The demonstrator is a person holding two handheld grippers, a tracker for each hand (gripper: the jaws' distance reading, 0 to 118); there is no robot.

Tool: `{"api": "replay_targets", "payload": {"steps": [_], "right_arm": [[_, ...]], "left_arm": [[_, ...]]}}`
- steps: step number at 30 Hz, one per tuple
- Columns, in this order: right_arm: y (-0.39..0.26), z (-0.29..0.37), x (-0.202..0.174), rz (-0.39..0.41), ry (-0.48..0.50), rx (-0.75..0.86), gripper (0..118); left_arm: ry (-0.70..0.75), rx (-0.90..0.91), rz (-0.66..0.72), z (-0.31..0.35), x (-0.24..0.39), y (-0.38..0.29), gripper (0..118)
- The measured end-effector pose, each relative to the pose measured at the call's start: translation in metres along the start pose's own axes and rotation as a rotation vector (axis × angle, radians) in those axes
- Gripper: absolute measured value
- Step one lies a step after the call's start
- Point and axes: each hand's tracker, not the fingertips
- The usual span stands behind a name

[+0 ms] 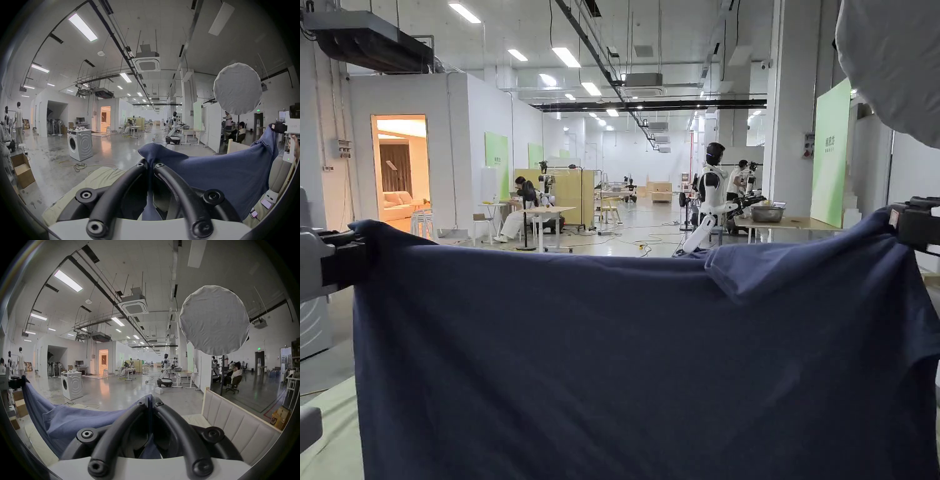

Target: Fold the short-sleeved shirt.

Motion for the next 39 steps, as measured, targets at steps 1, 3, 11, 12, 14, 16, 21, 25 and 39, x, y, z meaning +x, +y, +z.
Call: {"api": "replay_targets", "payload": {"steps": [1,3,11,12,14,16,21,25,39], "right_arm": [[0.001,-0.003,-0.001,0.008,-0.007,0.004,3],[0.003,-0.011,0.0,0.02,-0.014,0.005,3],[0.007,-0.047,0.002,0.049,-0.065,0.008,3],[0.007,-0.06,0.002,0.053,-0.08,0.007,3],[0.007,-0.076,0.001,0.055,-0.087,0.001,4],[0.007,-0.091,-0.001,0.063,-0.095,0.003,4],[0.002,-0.134,-0.005,0.11,-0.104,-0.009,3],[0.002,-0.163,-0.008,0.165,-0.141,-0.028,3],[-0.029,-0.226,-0.012,0.124,-0.165,-0.116,4]], "left_arm": [[-0.004,0.003,0.007,-0.005,0.0,0.001,6],[-0.014,0.018,0.027,-0.018,0.003,0.003,6],[-0.009,0.035,0.089,-0.075,0.006,0.007,6],[-0.01,0.029,0.094,-0.086,0.007,0.008,6],[-0.012,0.025,0.104,-0.1,0.011,0.009,6],[-0.003,0.01,0.1,-0.118,0.014,0.008,6],[0.007,-0.038,0.066,-0.161,0.022,0.002,5],[0.003,-0.106,0.117,-0.194,0.025,-0.001,6],[0.036,-0.182,0.029,-0.263,0.056,-0.035,6]]}}
